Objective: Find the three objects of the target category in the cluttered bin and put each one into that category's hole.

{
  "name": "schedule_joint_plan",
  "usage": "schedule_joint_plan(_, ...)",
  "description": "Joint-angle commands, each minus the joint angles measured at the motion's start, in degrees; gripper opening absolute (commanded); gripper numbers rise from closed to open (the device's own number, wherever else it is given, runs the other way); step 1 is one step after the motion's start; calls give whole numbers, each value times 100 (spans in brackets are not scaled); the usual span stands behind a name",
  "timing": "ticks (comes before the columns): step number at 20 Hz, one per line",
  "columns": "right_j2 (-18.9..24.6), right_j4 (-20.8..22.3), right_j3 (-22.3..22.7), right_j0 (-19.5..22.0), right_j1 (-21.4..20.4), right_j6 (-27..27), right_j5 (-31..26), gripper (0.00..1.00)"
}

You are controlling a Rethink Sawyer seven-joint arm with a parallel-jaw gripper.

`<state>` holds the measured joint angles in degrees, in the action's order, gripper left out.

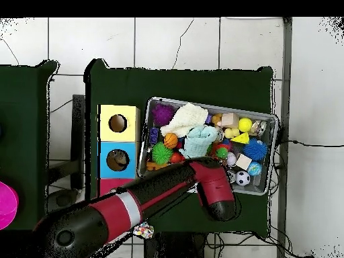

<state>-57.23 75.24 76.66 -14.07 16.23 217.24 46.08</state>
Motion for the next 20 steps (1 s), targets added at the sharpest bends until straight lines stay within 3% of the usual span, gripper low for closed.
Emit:
schedule_joint_plan(1, 1305, 177, -896, 286, -307, 1270, 579, 100)
schedule_joint_plan(7, 1619, -1344, -383, 628, -784, -936, -324, 100)
schedule_joint_plan(9, 1635, -1638, -288, 675, -832, -1369, -416, 100)
schedule_joint_plan(15, 1534, -1932, -175, 637, -821, -1694, -654, 100)
schedule_joint_plan(20, 1623, -2449, -318, 861, -660, -2443, -661, 100)
